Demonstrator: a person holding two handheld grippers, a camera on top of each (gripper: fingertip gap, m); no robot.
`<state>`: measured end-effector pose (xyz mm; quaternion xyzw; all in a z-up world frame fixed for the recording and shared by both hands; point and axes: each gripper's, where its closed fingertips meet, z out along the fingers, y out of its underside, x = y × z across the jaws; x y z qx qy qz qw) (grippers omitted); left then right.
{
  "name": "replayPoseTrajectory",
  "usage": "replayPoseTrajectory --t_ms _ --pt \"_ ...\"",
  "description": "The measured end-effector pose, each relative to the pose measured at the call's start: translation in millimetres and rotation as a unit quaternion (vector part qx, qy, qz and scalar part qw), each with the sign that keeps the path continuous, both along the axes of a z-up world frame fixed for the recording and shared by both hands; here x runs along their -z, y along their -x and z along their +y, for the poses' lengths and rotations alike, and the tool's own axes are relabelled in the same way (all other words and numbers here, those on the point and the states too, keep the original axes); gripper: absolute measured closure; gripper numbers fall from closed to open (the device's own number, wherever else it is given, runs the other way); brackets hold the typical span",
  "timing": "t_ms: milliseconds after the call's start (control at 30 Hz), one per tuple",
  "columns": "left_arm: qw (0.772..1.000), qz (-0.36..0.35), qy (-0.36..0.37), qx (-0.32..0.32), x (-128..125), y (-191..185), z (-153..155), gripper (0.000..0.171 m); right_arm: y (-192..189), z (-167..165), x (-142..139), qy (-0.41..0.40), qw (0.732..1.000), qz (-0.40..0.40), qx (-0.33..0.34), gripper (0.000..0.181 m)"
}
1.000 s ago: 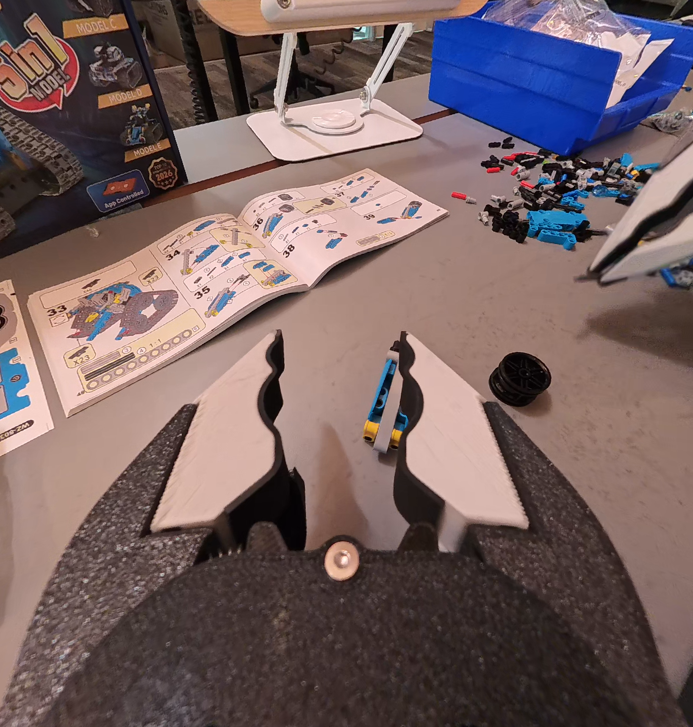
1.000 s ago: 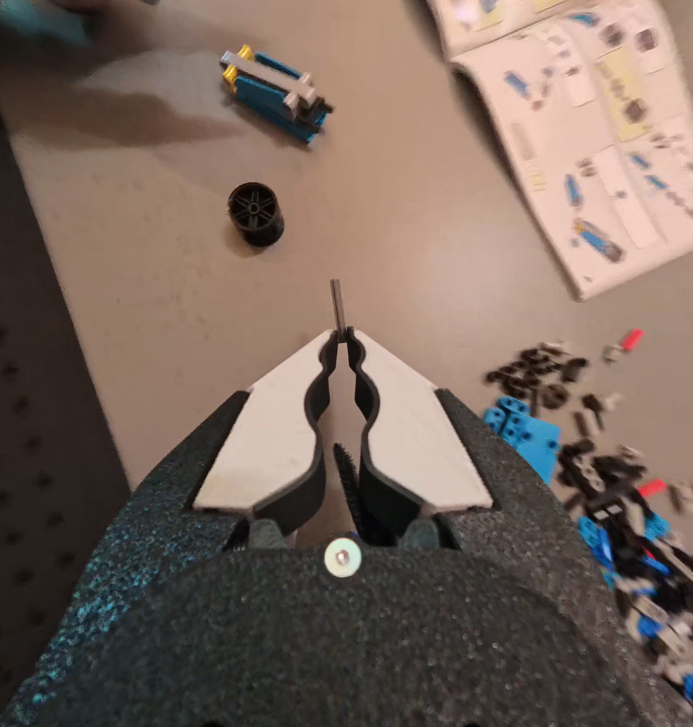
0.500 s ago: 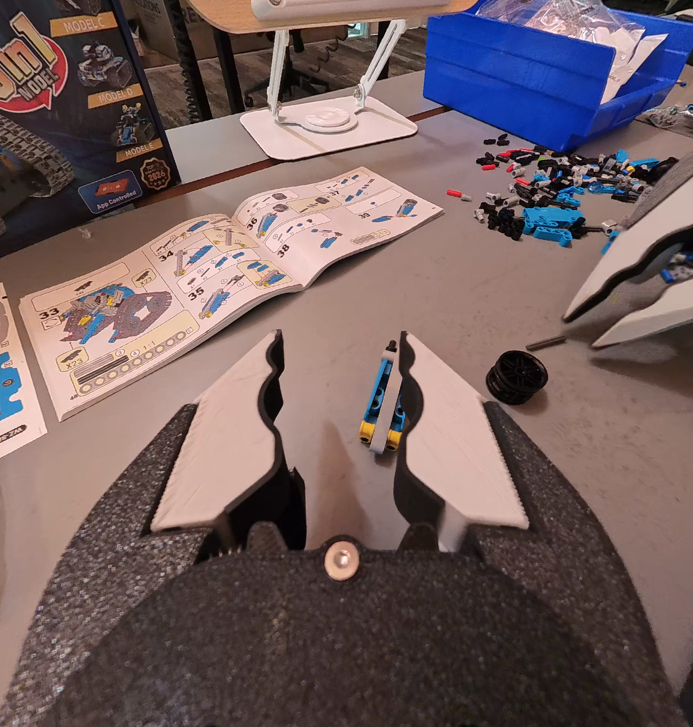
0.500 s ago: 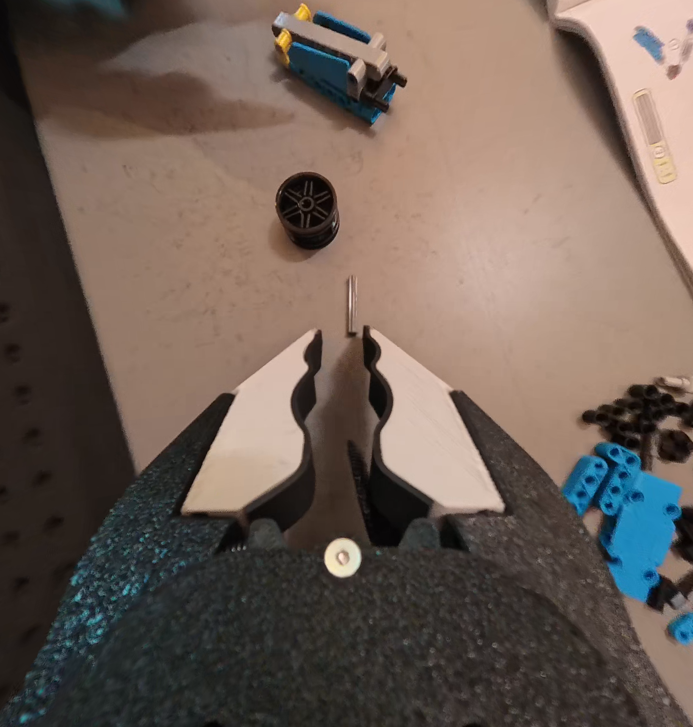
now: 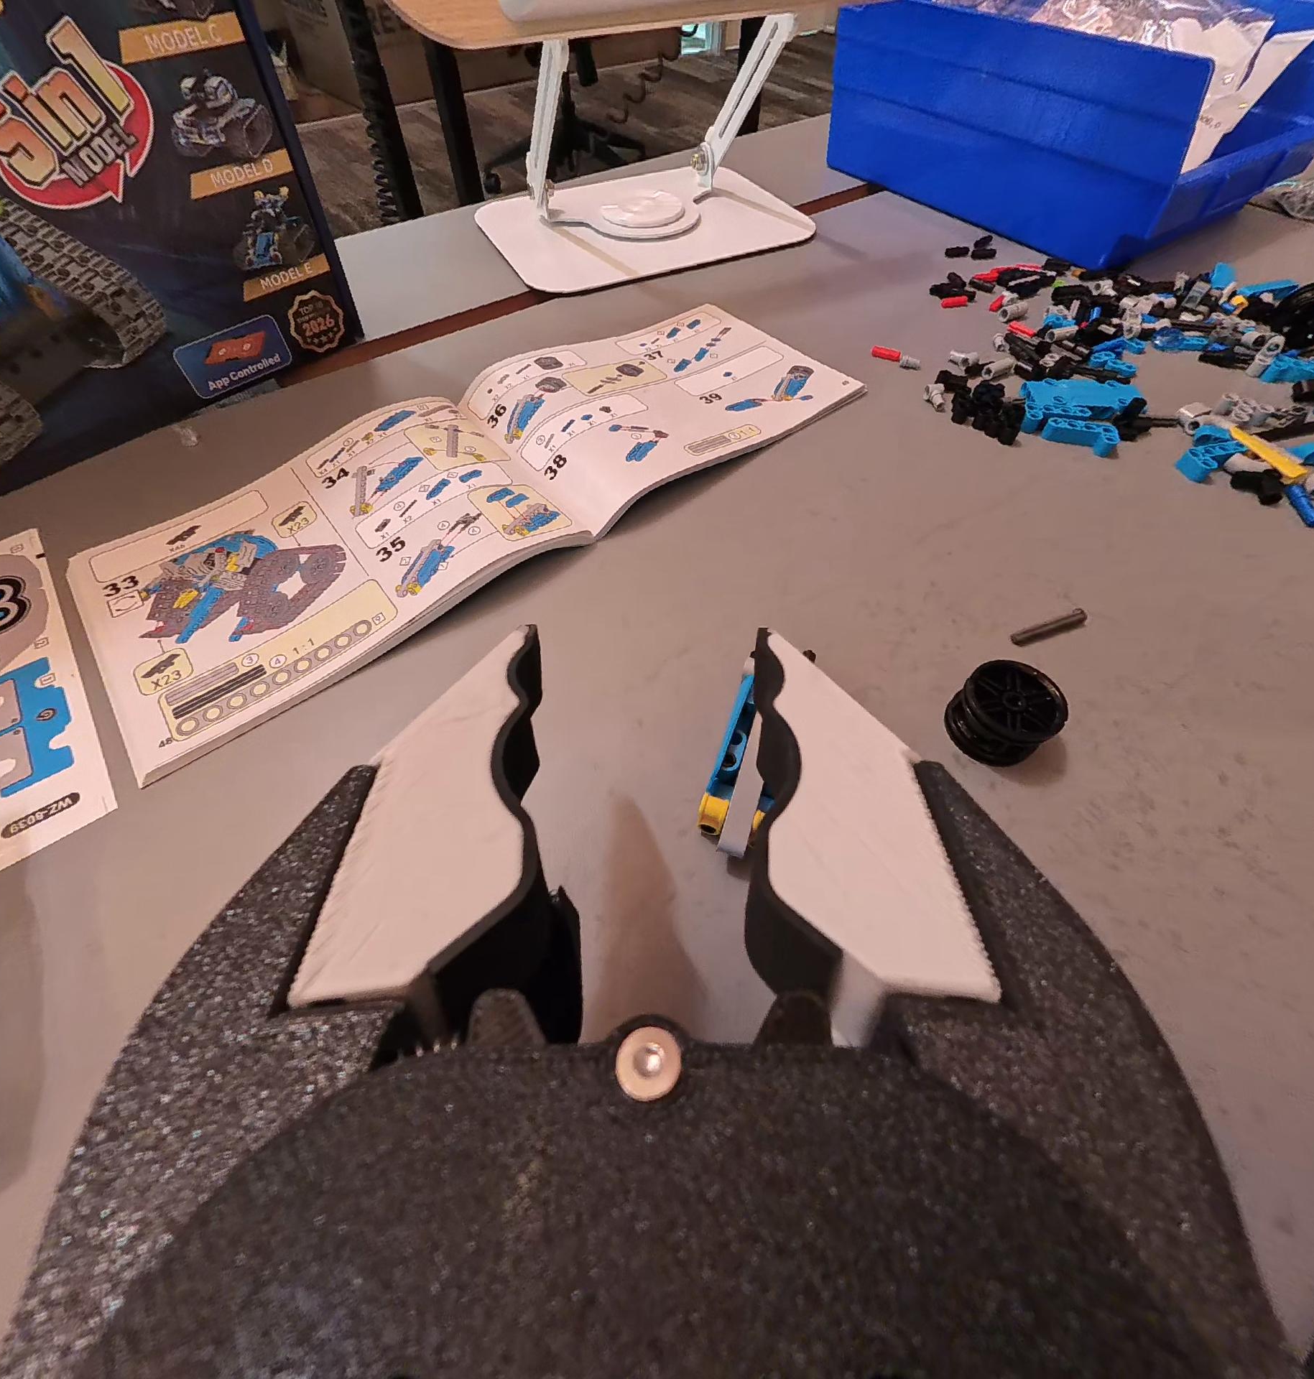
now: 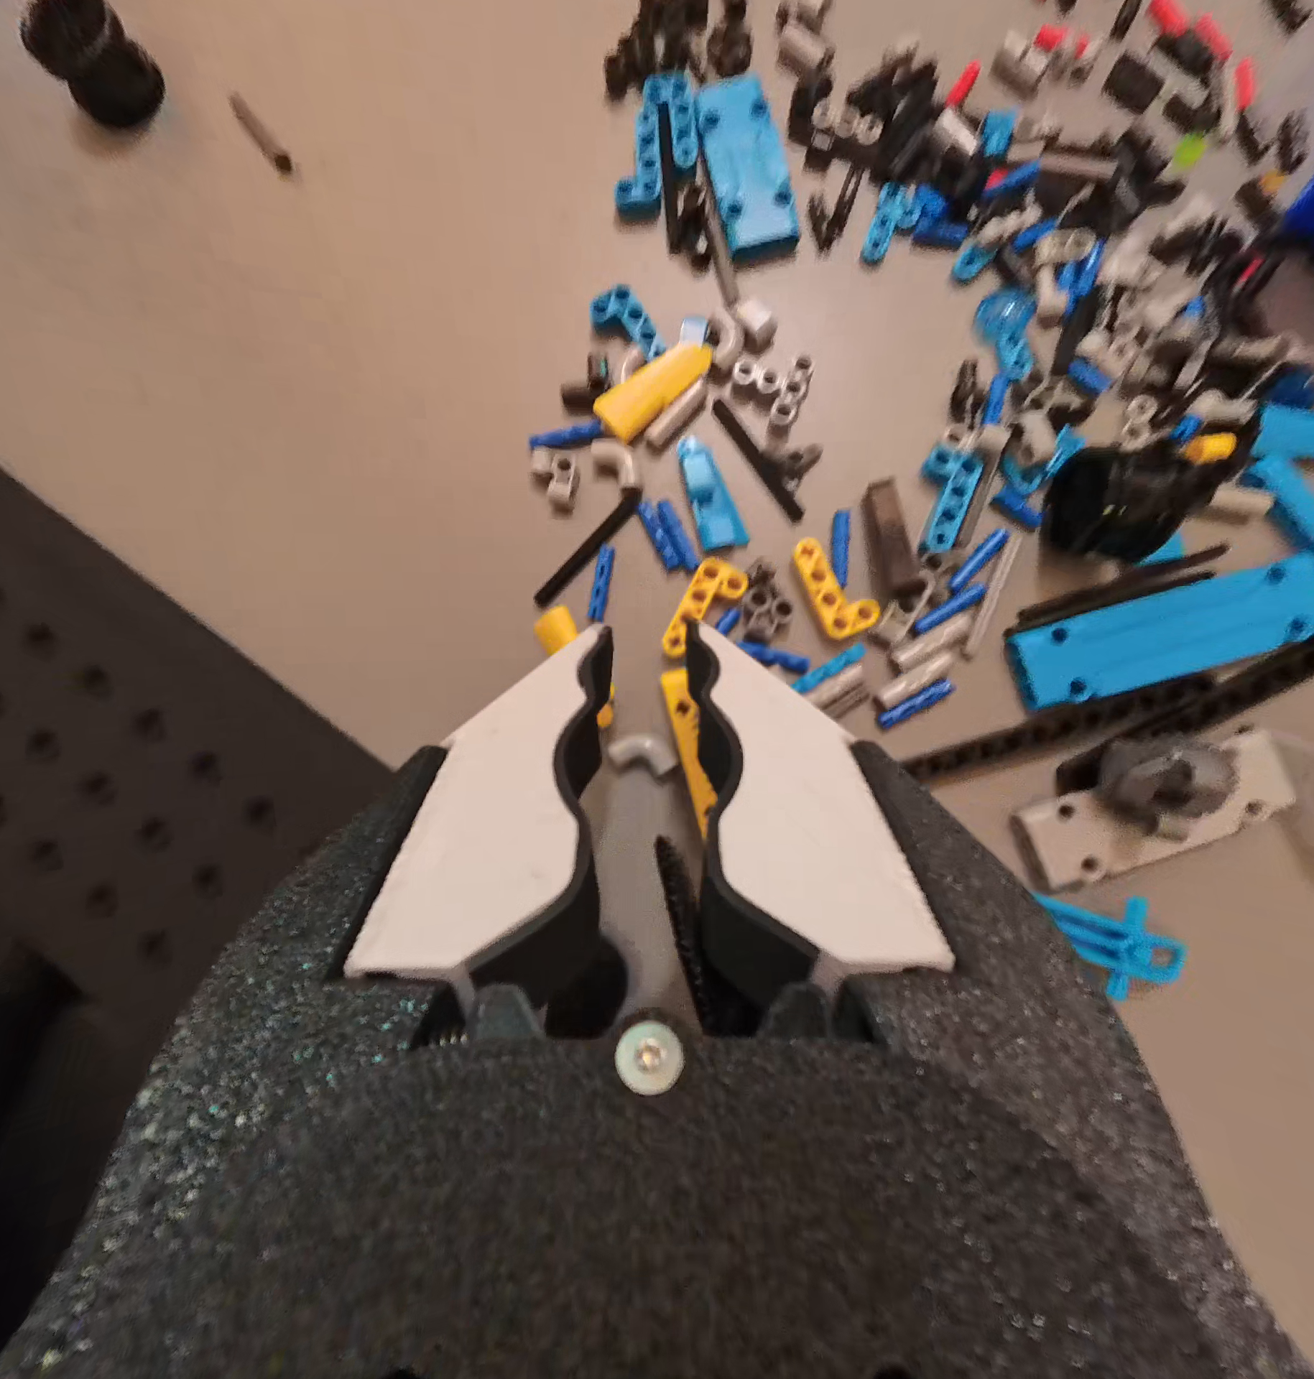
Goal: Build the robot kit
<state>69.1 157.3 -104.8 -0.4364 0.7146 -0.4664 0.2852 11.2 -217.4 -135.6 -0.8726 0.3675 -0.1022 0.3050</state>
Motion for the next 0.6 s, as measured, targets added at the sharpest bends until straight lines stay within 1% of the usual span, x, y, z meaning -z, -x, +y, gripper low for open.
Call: replayPoseTrajectory --t_ms 67,167,233,333,433,500,600 --pt "1.0 0.001 0.0 -0.001 0 0 0 0.114 11 -4 5 0.005 1.0 0.011 0.003 0.162" --pt "1.0 0.001 -0.001 -0.001 0 0 0 0.114 19 -8 4 0.01 1.0 0.015 0.002 0.162" --pt "1.0 0.0 -0.001 -0.001 0 0 0 0.114 23 -17 4 0.032 0.999 0.02 0.006 0.162" --pt "1.0 0.002 0.001 -0.002 0 -1 1 0.114 21 -45 -1 0.077 0.996 -0.001 0.039 0.158" --pt "1.0 0.004 0.001 -0.002 1 -2 1 0.114 23 -68 -8 0.085 0.994 -0.009 0.074 0.159" --pt "1.0 0.004 -0.001 -0.002 1 -2 1 0.115 24 -76 -9 0.087 0.992 -0.014 0.09 0.159" --pt "1.0 0.002 -0.004 0.0 1 -1 0 0.115 23 -76 -6 0.079 0.992 -0.016 0.098 0.159"
